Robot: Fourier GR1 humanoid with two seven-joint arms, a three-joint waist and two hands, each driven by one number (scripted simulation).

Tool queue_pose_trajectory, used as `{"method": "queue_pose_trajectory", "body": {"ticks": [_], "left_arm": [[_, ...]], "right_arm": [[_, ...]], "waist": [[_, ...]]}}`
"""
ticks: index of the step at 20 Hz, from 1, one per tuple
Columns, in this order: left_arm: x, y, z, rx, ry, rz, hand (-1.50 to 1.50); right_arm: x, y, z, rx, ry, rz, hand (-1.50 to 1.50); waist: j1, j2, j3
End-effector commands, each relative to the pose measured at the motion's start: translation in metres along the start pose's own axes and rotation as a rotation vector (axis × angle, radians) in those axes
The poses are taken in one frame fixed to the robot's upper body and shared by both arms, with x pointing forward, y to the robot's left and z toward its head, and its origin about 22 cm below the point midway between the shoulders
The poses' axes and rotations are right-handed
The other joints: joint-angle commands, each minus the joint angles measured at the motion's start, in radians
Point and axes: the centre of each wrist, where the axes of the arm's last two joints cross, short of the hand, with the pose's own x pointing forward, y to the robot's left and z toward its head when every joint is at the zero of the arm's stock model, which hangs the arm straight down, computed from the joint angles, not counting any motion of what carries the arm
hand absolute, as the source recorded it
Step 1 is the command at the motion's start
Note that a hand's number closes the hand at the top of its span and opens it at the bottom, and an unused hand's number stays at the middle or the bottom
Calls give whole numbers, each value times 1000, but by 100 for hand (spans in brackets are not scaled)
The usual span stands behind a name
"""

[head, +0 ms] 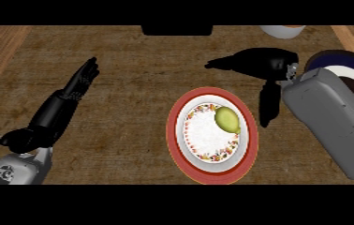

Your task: Pick the lemon from the plate and place it in the plate

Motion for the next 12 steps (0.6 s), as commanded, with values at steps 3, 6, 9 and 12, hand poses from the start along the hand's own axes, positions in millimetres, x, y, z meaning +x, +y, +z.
{"method": "queue_pose_trajectory", "body": {"ticks": [3, 6, 9, 12], "left_arm": [[1, 8, 6, -4, -1, -1, 0], [8, 9, 3, -8, -6, 8, 0], [8, -2, -14, -9, 7, 22, 0], [17, 2, 3, -15, 3, 10, 0]], "right_arm": [[-25, 13, -20, 50, -10, -42, -150], [0, 2, -22, 86, -21, -18, -150], [-17, 18, -24, 105, -10, 25, -150], [-11, 9, -29, 139, 5, 43, -150]], "waist": [[10, 3, 0], [1, -1, 0], [-1, 2, 0], [4, 0, 0]]}}
